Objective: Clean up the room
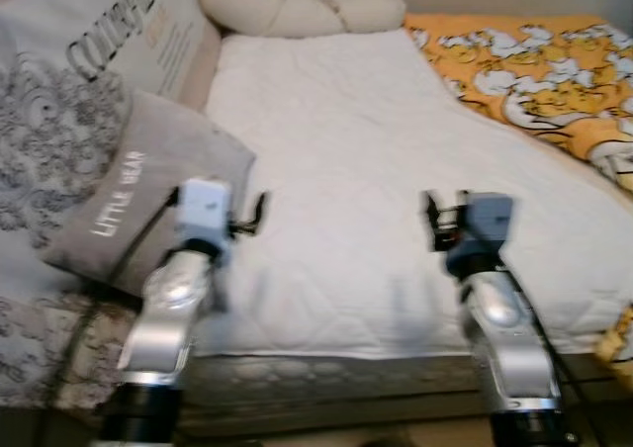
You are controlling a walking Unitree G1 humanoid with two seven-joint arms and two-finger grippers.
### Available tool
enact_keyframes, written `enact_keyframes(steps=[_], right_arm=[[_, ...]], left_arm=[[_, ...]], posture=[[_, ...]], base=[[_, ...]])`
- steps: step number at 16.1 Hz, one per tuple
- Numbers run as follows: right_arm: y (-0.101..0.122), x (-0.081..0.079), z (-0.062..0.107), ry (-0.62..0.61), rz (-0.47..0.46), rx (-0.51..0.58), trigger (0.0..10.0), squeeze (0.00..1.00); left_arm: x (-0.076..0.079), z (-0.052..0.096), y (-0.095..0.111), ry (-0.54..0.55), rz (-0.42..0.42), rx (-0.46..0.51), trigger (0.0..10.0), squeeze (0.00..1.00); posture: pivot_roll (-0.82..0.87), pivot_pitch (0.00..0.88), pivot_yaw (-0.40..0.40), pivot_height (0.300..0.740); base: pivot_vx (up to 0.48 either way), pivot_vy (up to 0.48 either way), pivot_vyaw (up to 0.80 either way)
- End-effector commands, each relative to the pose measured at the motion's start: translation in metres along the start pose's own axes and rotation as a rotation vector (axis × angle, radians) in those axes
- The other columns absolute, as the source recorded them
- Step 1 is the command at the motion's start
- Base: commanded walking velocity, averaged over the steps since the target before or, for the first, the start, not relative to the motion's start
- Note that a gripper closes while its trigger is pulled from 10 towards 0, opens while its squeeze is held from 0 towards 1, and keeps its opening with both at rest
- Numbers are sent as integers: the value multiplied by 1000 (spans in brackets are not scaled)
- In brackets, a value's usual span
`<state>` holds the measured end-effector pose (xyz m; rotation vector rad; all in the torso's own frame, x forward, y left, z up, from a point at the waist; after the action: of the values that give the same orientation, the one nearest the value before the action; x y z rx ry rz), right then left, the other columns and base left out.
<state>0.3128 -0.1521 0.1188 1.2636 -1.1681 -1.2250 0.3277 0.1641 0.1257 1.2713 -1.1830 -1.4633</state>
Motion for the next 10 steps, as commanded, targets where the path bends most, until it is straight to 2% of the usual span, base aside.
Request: enact_keyframes(steps=[1, 2, 3, 4, 6, 10], right_arm=[[-7, 12, 2, -46, 33, -39, 10000, 1000], [-8, 10, 2, -26, 24, -48, 10000, 1000], [-8, 8, 2, 2, 12, -44, 10000, 1000], [-7, 9, 2, -12, 14, -35, 10000, 1000], [-2, 19, 0, -91, 83, 1, 10000, 1000], [1, 28, 1, -146, 58, 9, 10000, 1000]], left_arm=[[0, 1, -3, 6, -4, -14, 10000, 180], [0, 2, -3, 7, -4, -15, 10000, 176], [0, 2, -3, 4, -7, -16, 10000, 180], [1, 2, -2, 4, -9, -16, 10000, 176], [3, 3, -1, -1, -11, -17, 10000, 173], [5, 1, -1, -7, -8, -19, 10000, 180]], posture=[[-49, 0, 27, 740], [-45, 0, 25, 740], [-40, 0, 23, 740], [-40, 0, 23, 740], [-45, 0, 26, 740], [-55, 0, 34, 740]], base=[[0, -480, 0], [0, -480, 0], [0, -480, 800], [0, -480, 800], [0, -480, 800], [0, -480, 755]])
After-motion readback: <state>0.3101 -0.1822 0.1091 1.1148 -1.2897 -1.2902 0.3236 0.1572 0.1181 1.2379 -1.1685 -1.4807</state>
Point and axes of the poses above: a point about 5 cm out from each wrist's last joint towards the gripper, its own z axis pointing back from the gripper into the wrist, its own y axis along the axis of the wrist's last joint, x = y × z, the point moved 3 cm from there along -z, pointing out of the wrist towards the gripper, and after that the axes turned 4 degrees about -z, right-handed, at the moved point
